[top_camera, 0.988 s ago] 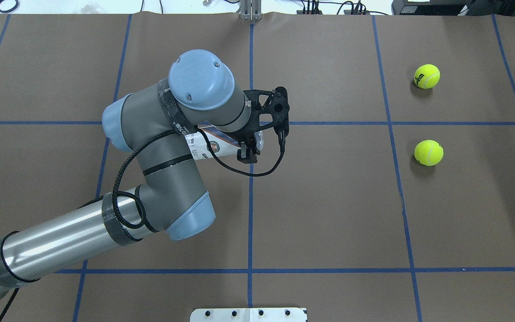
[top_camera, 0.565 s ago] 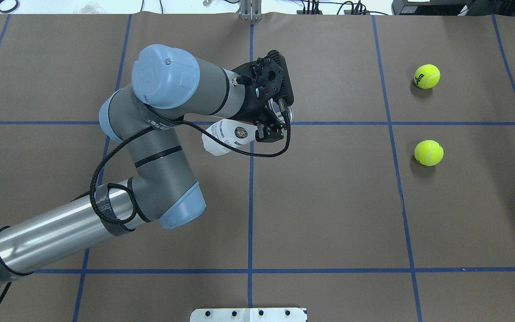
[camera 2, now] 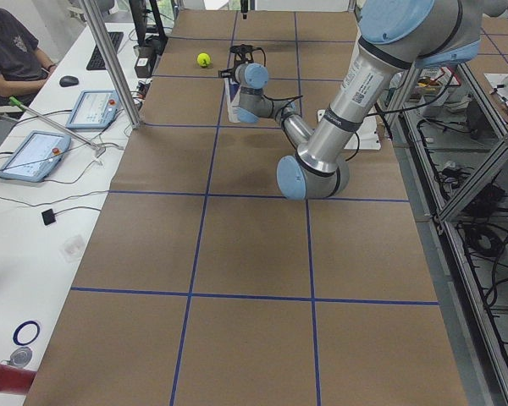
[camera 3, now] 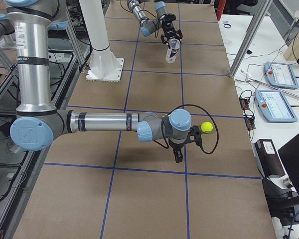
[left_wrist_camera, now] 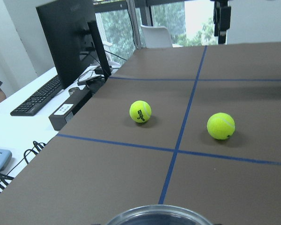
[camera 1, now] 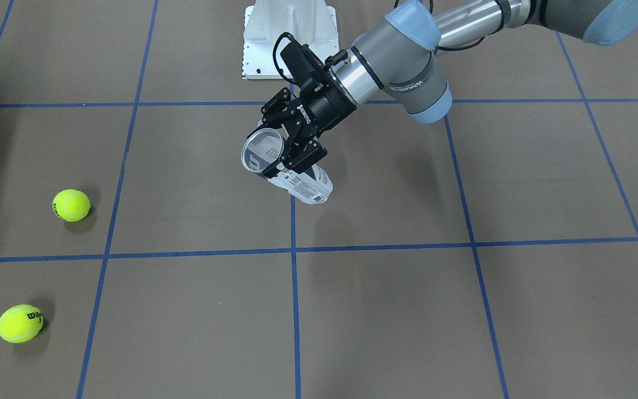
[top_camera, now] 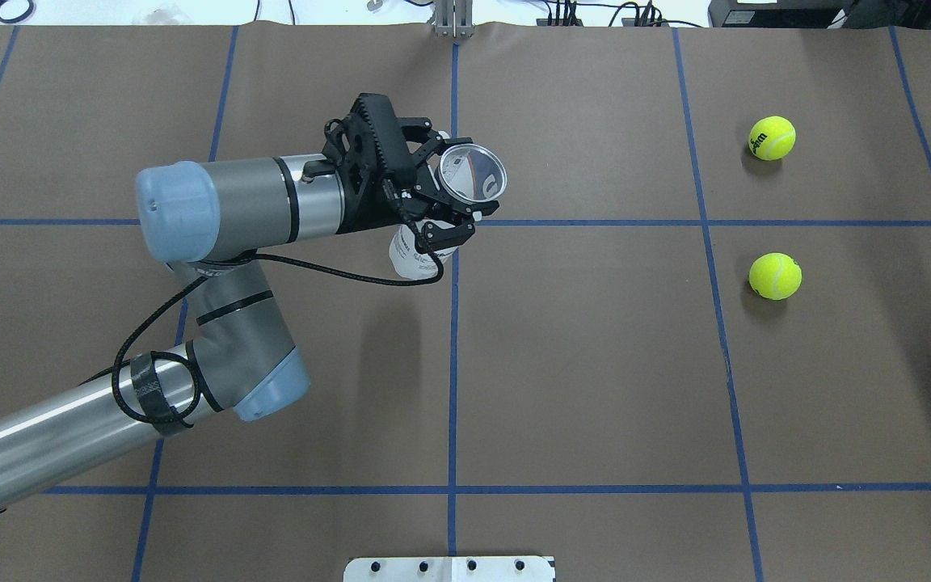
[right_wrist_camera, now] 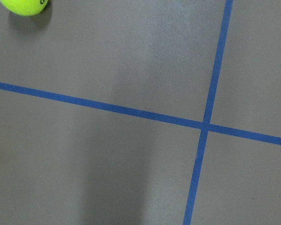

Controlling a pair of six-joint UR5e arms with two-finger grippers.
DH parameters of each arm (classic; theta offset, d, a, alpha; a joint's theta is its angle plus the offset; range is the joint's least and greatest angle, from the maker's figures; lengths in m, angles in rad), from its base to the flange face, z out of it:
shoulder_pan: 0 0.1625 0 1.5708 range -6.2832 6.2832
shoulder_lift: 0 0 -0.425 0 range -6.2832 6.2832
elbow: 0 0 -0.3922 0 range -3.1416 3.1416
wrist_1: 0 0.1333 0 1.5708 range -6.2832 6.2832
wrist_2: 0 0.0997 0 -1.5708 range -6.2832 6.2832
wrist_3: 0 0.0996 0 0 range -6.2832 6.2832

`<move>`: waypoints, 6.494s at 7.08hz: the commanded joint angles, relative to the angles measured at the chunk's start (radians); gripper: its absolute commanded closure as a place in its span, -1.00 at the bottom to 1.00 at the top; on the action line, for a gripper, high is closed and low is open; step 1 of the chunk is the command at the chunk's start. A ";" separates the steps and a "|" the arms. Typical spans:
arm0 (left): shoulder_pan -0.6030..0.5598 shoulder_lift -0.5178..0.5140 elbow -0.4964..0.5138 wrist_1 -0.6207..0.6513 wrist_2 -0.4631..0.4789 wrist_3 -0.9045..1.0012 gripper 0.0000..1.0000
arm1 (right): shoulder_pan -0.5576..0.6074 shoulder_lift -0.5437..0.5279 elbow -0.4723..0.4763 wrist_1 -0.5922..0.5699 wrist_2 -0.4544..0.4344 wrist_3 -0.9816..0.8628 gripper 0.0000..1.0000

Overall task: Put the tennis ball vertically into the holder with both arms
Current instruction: 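Lift and rotate the can upright with the left gripper, then reach the right gripper to the nearer yellow tennis ball and grasp it, then carry the ball with the right gripper over the can's opening, then lower the ball into the can and open the right gripper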

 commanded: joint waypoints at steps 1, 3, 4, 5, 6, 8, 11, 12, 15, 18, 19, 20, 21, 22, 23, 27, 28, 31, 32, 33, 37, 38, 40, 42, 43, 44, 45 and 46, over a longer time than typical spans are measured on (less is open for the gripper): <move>0.004 0.033 0.007 -0.138 0.073 -0.065 -0.58 | 0.000 0.008 0.012 0.001 0.006 0.003 -0.99; 0.010 0.049 0.007 -0.185 0.075 -0.065 -0.56 | -0.006 0.014 0.020 0.001 0.039 0.006 -0.99; 0.014 0.047 0.023 -0.213 0.075 -0.067 -0.56 | -0.014 0.016 0.032 0.001 0.055 0.042 -0.99; 0.017 0.038 0.042 -0.247 0.075 -0.065 -0.53 | -0.055 0.017 0.056 0.017 0.058 0.144 -0.99; 0.026 0.035 0.054 -0.250 0.087 -0.065 -0.52 | -0.108 0.017 0.062 0.073 0.058 0.252 -0.98; 0.096 0.029 0.094 -0.332 0.202 -0.067 -0.55 | -0.220 0.021 0.061 0.298 0.023 0.581 -0.98; 0.124 0.027 0.114 -0.391 0.225 -0.067 -0.55 | -0.340 0.059 0.062 0.360 -0.069 0.826 -0.98; 0.133 0.027 0.160 -0.466 0.234 -0.065 -0.55 | -0.383 0.067 0.062 0.360 -0.112 0.849 -0.98; 0.149 0.027 0.188 -0.502 0.264 -0.064 -0.56 | -0.541 0.110 0.052 0.354 -0.251 0.989 -0.98; 0.152 0.030 0.186 -0.502 0.268 -0.062 -0.55 | -0.591 0.097 0.024 0.350 -0.258 0.984 -0.98; 0.153 0.030 0.186 -0.502 0.270 -0.062 -0.55 | -0.591 0.100 0.012 0.350 -0.258 0.981 -0.97; 0.153 0.029 0.186 -0.502 0.270 -0.062 -0.55 | -0.592 0.103 0.010 0.350 -0.258 0.980 -0.50; 0.153 0.029 0.186 -0.502 0.270 -0.063 -0.56 | -0.592 0.113 0.009 0.347 -0.252 0.980 0.75; 0.153 0.030 0.186 -0.502 0.270 -0.064 -0.56 | -0.592 0.122 0.012 0.333 -0.246 0.978 1.00; 0.153 0.033 0.188 -0.502 0.270 -0.064 -0.55 | -0.560 0.161 0.021 0.278 -0.227 0.978 1.00; 0.181 0.027 0.197 -0.508 0.277 -0.062 -0.55 | -0.512 0.436 0.209 -0.139 -0.163 1.064 1.00; 0.181 0.027 0.195 -0.509 0.277 -0.060 -0.54 | -0.529 0.480 0.229 -0.140 -0.160 1.187 1.00; 0.194 0.030 0.208 -0.537 0.300 -0.054 -0.53 | -0.627 0.647 0.266 -0.144 -0.169 1.458 1.00; 0.198 0.033 0.212 -0.563 0.305 -0.053 -0.53 | -0.640 0.677 0.270 -0.146 -0.169 1.487 1.00; 0.205 0.035 0.221 -0.569 0.307 -0.053 -0.53 | -0.652 0.703 0.273 -0.146 -0.167 1.510 1.00; 0.221 0.029 0.246 -0.588 0.313 -0.053 -0.53 | -0.741 0.740 0.274 -0.166 -0.233 1.552 1.00; 0.222 0.030 0.247 -0.595 0.314 -0.053 -0.53 | -0.750 0.740 0.274 -0.166 -0.236 1.554 1.00; 0.224 0.030 0.246 -0.595 0.314 -0.053 -0.53 | -0.768 0.738 0.274 -0.166 -0.249 1.554 1.00; 0.224 0.029 0.246 -0.595 0.314 -0.053 -0.53 | -0.799 0.738 0.274 -0.166 -0.267 1.554 1.00; 0.224 0.030 0.246 -0.595 0.314 -0.053 -0.54 | -0.804 0.737 0.274 -0.166 -0.267 1.554 1.00; 0.224 0.029 0.246 -0.595 0.314 -0.053 -0.54 | -0.811 0.735 0.274 -0.167 -0.269 1.554 0.91; 0.224 0.030 0.246 -0.595 0.314 -0.053 -0.55 | -0.818 0.731 0.274 -0.166 -0.269 1.554 0.81; 0.225 0.032 0.247 -0.595 0.319 -0.053 -0.56 | -0.819 0.732 0.274 -0.166 -0.269 1.554 0.75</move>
